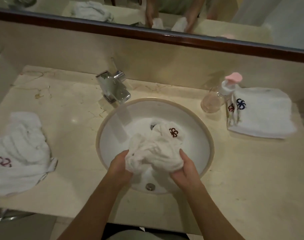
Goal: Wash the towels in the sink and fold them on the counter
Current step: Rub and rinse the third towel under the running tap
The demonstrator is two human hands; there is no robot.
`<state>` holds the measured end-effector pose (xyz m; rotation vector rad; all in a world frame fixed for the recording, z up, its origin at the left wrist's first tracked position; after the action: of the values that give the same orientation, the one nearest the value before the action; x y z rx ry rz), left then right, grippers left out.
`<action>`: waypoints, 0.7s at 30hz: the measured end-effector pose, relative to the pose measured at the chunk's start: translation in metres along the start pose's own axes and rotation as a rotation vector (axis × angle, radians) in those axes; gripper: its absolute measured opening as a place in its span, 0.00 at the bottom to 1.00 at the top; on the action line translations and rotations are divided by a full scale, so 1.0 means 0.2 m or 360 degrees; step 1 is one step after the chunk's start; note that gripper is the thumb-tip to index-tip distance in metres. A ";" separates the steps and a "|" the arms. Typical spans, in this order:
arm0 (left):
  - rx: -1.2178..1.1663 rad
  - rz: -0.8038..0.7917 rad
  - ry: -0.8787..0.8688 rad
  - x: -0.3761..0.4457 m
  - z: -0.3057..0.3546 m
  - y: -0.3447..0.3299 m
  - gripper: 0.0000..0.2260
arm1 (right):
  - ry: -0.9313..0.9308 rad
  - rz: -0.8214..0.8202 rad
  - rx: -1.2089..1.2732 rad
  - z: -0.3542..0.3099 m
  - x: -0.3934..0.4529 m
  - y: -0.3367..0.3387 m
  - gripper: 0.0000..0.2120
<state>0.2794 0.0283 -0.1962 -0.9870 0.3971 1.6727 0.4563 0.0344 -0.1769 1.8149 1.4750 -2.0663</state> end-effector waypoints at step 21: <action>0.1223 -0.0002 -0.0332 0.01 0.19 -0.09 0.23 | 0.0733 0.0796 -0.1892 0.05 0.19 -0.31 0.12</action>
<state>0.2796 0.0628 -0.1714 -0.2412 0.8150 1.4153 0.4021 0.0829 -0.1705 1.7743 1.5257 -0.3252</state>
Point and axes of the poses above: each hand's wrist, its own x-axis towards the middle knuckle, its own y-axis out of the back of the hand, z = x × y, the point moved 10 cm from there along x, towards the middle knuckle, and after that the axes turned 5 degrees about -y, right-handed, at the moved point
